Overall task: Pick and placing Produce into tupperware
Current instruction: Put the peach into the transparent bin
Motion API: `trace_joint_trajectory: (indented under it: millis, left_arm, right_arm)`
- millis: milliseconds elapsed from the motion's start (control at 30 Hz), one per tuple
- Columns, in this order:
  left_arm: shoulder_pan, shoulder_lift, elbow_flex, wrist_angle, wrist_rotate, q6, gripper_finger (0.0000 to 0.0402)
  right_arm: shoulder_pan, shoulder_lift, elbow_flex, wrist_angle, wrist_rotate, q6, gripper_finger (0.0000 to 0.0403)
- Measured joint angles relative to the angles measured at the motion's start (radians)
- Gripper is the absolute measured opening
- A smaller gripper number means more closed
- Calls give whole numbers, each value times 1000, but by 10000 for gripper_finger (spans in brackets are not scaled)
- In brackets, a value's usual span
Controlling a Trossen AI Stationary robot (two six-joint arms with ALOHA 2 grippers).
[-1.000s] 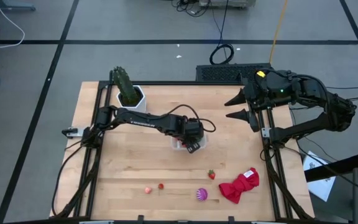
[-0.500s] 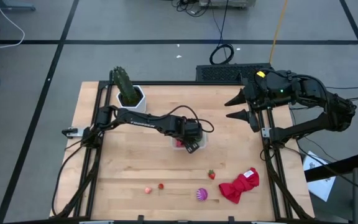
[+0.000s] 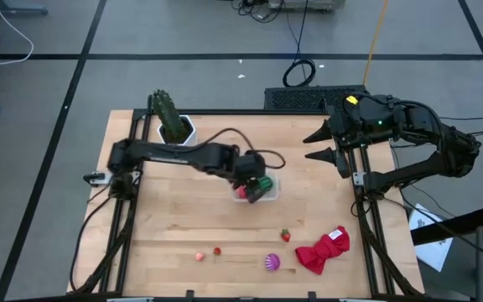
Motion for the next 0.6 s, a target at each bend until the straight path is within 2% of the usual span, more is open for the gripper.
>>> trace_joint_trajectory:
  millis: [167, 400, 600]
  left_arm:
    - [-118, -106, 2, -127, 58, -121, 246]
    - [-340, -159, 2, -329, 39, -509, 246]
    - [-467, -128, -1, -300, 17, -704, 246]
  right_arm:
    - [0, 0, 0, -1, 0, 1, 196]
    - [0, 0, 0, 4, 0, -19, 196]
    - [0, 0, 0, 49, 0, -32, 196]
